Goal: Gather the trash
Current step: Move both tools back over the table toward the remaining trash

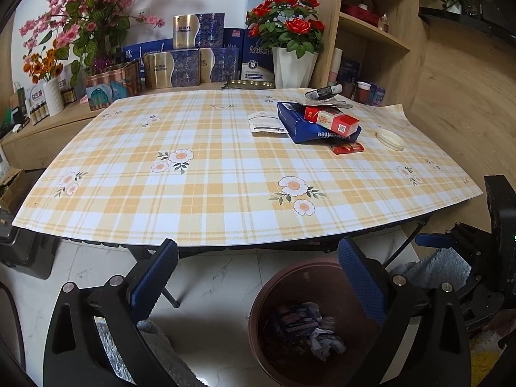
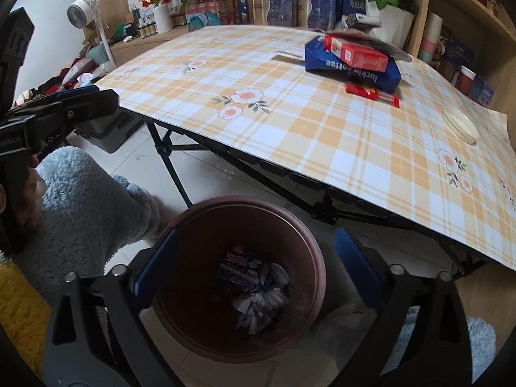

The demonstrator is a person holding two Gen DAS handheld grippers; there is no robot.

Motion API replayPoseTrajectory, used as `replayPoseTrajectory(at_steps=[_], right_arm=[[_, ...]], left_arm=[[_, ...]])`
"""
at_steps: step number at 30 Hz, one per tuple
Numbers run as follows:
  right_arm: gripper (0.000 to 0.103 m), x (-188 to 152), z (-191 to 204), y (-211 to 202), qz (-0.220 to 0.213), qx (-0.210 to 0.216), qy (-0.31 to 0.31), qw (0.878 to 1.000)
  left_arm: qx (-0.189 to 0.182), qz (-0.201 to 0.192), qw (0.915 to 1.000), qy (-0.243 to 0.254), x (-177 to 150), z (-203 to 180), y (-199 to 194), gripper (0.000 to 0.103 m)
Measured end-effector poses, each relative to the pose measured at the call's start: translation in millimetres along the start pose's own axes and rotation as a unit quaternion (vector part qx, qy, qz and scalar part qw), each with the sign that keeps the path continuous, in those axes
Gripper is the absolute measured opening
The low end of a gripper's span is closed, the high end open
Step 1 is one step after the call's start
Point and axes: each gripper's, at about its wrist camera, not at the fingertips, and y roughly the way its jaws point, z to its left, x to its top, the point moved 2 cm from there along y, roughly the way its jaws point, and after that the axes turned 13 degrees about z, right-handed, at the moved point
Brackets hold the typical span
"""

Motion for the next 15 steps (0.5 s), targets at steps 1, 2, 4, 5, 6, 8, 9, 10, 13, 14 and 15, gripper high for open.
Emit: replayPoseTrajectory(at_steps=[1, 2, 4, 5, 6, 8, 9, 10, 13, 14, 15], right_arm=[[0.097, 0.2, -1.6, 2.4, 0.006, -0.002, 0.004, 1.0], [0.097, 0.3, -3.2, 3.7, 0.008, -0.004, 0.007, 1.0], [0.097, 0.3, -5.7, 4.1, 0.008, -0.01, 0.014, 1.0], [0.097, 0.2, -6.5, 3.6, 0.007, -0.011, 0.015, 1.0], [0.097, 0.0, -7.3, 2.9, 0.006, -0.012, 0.017, 1.0], [0.097, 0.1, -9.6, 1.1, 0.002, -0.013, 0.022, 1.0], [0.097, 0.6, -11.1, 0.1, 0.0, -0.012, 0.024, 1.0], [0.097, 1.1, -13.2, -1.5, -0.003, -0.011, 0.027, 1.0], [0.097, 2.3, -21.0, -6.7, -0.01, -0.006, 0.044, 0.999], [0.097, 2.5, -24.1, -8.3, -0.013, -0.003, 0.052, 0.999], [0.097, 3.1, -30.0, -10.8, -0.017, 0.003, 0.065, 0.998]], left_arm=[[0.001, 0.002, 1.0, -0.001, 0.1, 0.3, 0.9, 0.097], [0.002, 0.004, 1.0, -0.002, 0.2, 0.7, 1.6, 0.097], [0.003, 0.007, 1.0, -0.006, 0.0, 2.0, 2.5, 0.097], [0.002, 0.007, 0.9999, -0.008, 0.0, 2.8, 2.6, 0.097], [0.002, 0.008, 0.9999, -0.011, 0.0, 4.1, 2.8, 0.097], [0.001, 0.009, 0.9998, -0.017, 0.1, 6.4, 3.4, 0.097], [0.001, 0.01, 0.9998, -0.02, 0.1, 7.4, 3.5, 0.097], [0.001, 0.011, 0.9997, -0.023, 0.2, 8.5, 3.8, 0.097], [-0.001, 0.016, 0.9993, -0.035, -0.5, 12.1, 5.5, 0.097], [-0.001, 0.017, 0.9992, -0.037, -0.5, 12.8, 5.9, 0.097], [-0.001, 0.018, 0.999, -0.04, -0.5, 13.8, 6.3, 0.097]])
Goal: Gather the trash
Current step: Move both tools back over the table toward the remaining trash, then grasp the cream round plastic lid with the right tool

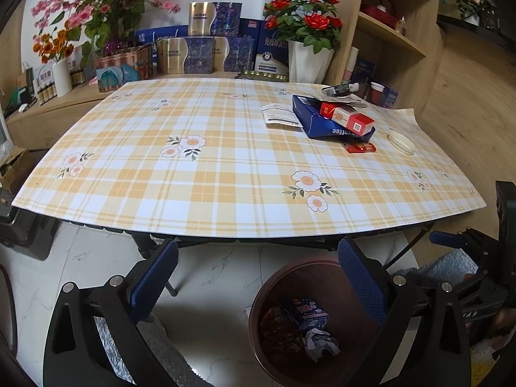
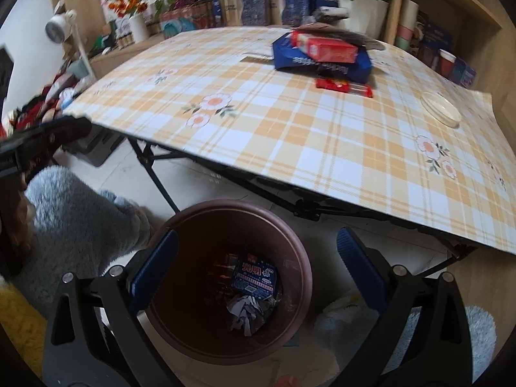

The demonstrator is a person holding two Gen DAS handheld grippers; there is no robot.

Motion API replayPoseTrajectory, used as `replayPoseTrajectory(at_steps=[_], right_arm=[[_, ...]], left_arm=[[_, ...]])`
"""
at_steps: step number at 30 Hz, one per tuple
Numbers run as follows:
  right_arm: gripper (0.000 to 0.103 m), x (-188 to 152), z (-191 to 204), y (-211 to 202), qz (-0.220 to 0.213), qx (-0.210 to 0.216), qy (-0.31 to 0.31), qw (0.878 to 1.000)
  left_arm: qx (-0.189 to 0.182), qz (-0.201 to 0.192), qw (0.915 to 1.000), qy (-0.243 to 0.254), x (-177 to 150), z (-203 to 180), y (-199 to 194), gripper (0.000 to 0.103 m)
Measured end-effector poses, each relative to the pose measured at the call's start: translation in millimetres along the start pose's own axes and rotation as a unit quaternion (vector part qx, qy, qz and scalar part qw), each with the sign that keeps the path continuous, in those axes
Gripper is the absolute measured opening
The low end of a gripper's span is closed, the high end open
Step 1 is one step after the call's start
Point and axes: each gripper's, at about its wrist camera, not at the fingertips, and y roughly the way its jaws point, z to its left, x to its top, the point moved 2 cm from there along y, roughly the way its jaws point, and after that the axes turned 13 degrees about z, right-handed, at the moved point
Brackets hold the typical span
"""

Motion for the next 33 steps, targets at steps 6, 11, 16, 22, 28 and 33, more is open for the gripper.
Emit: replayPoseTrajectory(at_steps=[6, 11, 16, 22, 28, 33], right_arm=[[0.097, 6.8, -36.6, -14.0, -0.024, 0.004, 0.078, 0.997], [0.097, 15.3, -80.1, -29.9, -0.047, 0.017, 0.137, 0.989], [0.097, 43.8, -135.4, -45.8, -0.06, -0.039, 0.15, 0.986], [0.097, 95.8, -210.2, -36.7, -0.05, -0.095, 0.164, 0.981], [0.097, 142.6, -254.1, 7.5, 0.015, -0.156, 0.153, 0.976], [0.097, 164.4, -273.4, 38.8, 0.054, -0.119, 0.177, 0.976]], left_arm=[[0.007, 0.004, 1.0, 0.004, 0.1, -1.9, 2.7, 0.097], [0.01, 0.012, 0.9997, 0.018, 1.0, -8.7, 8.4, 0.097], [0.012, 0.021, 0.9995, 0.019, 3.5, -11.1, 15.9, 0.097], [0.013, 0.029, 0.9995, 0.003, 8.2, -6.5, 23.7, 0.097], [0.015, 0.04, 0.9987, -0.027, 12.9, 5.2, 31.1, 0.097], [0.016, 0.041, 0.9984, -0.037, 17.6, 7.6, 35.4, 0.097]])
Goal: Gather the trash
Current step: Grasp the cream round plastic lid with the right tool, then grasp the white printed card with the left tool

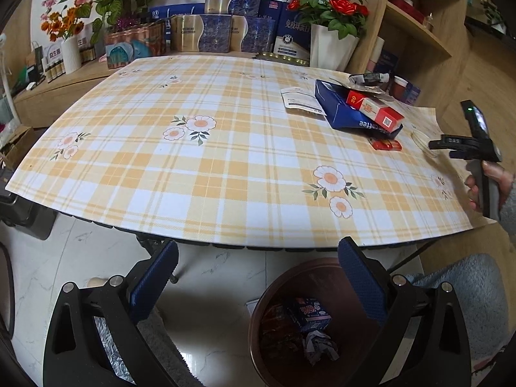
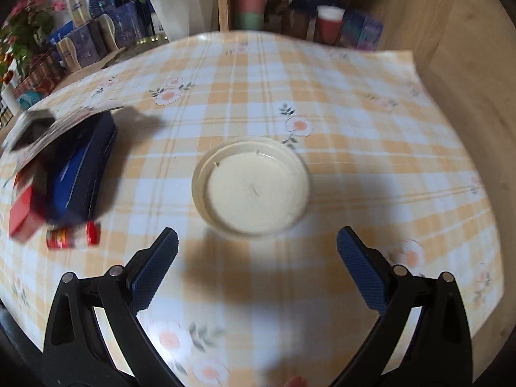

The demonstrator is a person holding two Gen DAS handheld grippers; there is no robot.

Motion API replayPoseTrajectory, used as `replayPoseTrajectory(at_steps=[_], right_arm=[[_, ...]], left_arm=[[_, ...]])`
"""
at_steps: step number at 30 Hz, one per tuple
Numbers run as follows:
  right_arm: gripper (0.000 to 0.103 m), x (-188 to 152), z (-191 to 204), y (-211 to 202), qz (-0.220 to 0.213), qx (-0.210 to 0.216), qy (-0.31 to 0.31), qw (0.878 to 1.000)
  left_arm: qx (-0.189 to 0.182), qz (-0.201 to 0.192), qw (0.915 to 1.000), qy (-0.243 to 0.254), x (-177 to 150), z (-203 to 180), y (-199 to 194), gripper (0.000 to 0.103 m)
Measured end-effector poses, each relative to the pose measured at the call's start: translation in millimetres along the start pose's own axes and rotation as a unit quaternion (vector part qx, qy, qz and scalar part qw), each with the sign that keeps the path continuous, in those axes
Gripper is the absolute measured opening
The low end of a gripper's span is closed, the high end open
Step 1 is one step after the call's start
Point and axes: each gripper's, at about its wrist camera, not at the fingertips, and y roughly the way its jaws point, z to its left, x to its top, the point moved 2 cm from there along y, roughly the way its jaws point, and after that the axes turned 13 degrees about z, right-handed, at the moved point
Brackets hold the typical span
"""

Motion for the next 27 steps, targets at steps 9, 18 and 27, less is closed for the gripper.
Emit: replayPoseTrajectory(at_steps=[9, 18, 27], right_arm=[[0.097, 24.7, -3.9, 28.4, 0.009, 0.0, 0.039, 0.999], [0.086, 19.4, -3.1, 15.6, -0.051, 0.014, 0.03, 0.998], [0.086, 8.6, -0.7, 0.5, -0.098, 0.038, 0.025, 0.994]], left_arm=[[-0.013, 0.012, 0.9998, -0.012, 9.5, 2.5, 10.1, 0.097], [-0.095, 0.011, 0.9932, -0.067, 55.0, 7.1, 14.5, 0.086], [-0.207, 0.031, 0.9624, -0.173, 132.1, 3.8, 50.0, 0.061]])
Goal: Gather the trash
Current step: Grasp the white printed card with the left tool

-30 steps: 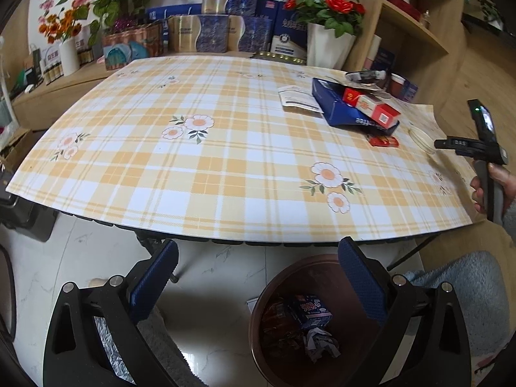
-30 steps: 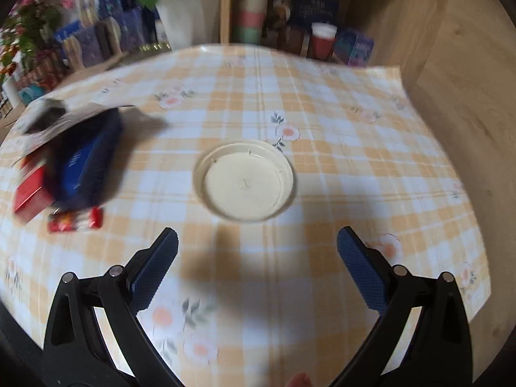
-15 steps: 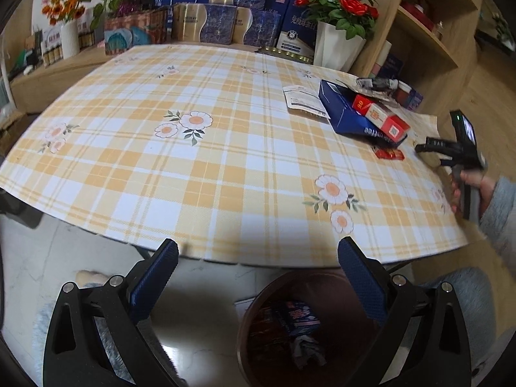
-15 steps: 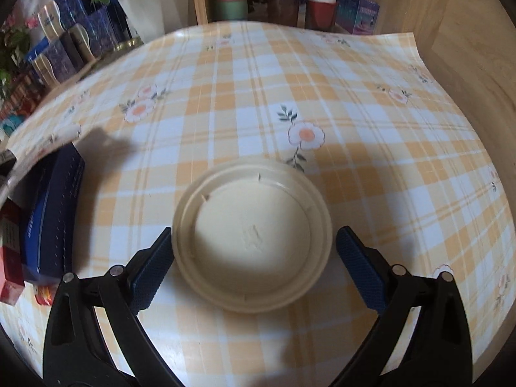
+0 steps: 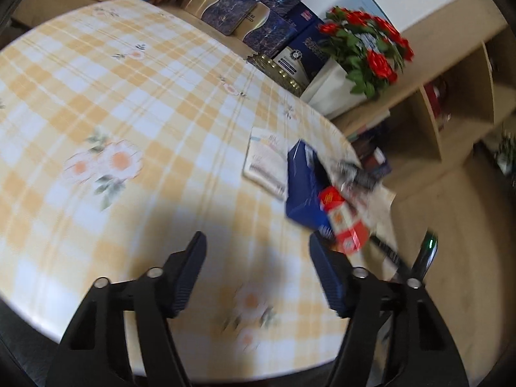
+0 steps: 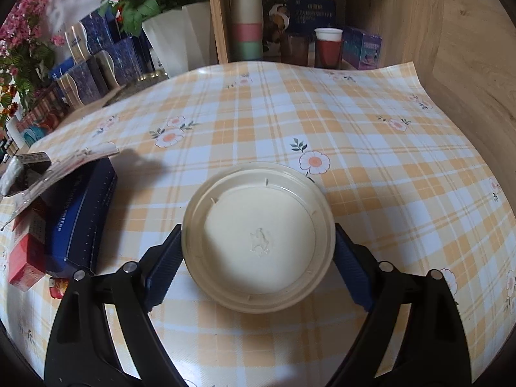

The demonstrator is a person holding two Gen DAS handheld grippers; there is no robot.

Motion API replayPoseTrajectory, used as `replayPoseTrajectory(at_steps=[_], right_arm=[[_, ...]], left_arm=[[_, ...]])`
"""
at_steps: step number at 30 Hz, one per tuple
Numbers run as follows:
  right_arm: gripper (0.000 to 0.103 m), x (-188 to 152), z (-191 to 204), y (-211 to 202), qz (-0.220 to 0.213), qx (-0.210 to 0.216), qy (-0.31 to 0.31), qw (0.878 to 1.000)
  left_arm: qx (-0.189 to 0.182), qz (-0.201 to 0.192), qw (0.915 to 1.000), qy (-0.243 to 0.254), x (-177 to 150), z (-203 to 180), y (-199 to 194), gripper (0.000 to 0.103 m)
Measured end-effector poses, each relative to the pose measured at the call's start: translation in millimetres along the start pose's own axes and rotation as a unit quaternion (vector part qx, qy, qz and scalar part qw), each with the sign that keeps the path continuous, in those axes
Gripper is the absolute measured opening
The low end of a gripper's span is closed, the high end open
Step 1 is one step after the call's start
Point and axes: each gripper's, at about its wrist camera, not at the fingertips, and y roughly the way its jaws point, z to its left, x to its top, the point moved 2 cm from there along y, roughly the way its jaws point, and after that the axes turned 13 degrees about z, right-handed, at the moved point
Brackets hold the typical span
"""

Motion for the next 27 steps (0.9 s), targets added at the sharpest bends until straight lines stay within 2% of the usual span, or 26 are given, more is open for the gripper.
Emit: replayPoseTrajectory(at_steps=[2, 4, 8, 10, 11, 12, 14, 18, 27], right_arm=[[0.086, 0.1, -2.2, -0.3, -0.002, 0.005, 0.005, 1.0], [0.086, -0.6, -5.1, -0.5, -0.002, 0.012, 0.01, 1.0], [0.086, -0.2, -10.3, -0.5, -0.002, 0.024, 0.022, 0.999], [0.086, -0.3, -11.0, -0.3, -0.002, 0.027, 0.025, 0.999], [0.086, -0.3, -11.0, -0.3, -0.003, 0.027, 0.025, 0.999], [0.086, -0.8, -10.8, -0.5, -0.003, 0.028, 0.025, 0.999], [0.086, -1.0, -10.5, -0.4, -0.004, 0.029, 0.024, 0.999], [0.086, -1.3, -11.0, 0.2, -0.002, 0.03, 0.023, 0.999], [0.086, -0.7, -12.7, 0.5, -0.002, 0.036, 0.027, 0.999]], left_arm=[[0.035, -0.002, 0.9991, 0.023, 12.2, -8.6, 10.4, 0.061], [0.083, 0.005, 0.9942, 0.067, 23.7, -21.8, 26.8, 0.061], [0.162, 0.023, 0.976, 0.144, 36.7, -39.9, 58.5, 0.062], [0.184, 0.033, 0.9682, 0.166, 40.5, -44.7, 70.5, 0.066], [0.194, 0.037, 0.9635, 0.18, 42.5, -49.1, 76.7, 0.072], [0.199, 0.037, 0.9609, 0.189, 43.7, -51.5, 79.7, 0.083], [0.209, 0.037, 0.9544, 0.21, 46.9, -57.3, 87.4, 0.088], [0.236, 0.051, 0.9424, 0.231, 56.1, -63.5, 104.5, 0.088], [0.261, 0.065, 0.9348, 0.232, 80.1, -67.7, 127.9, 0.089]])
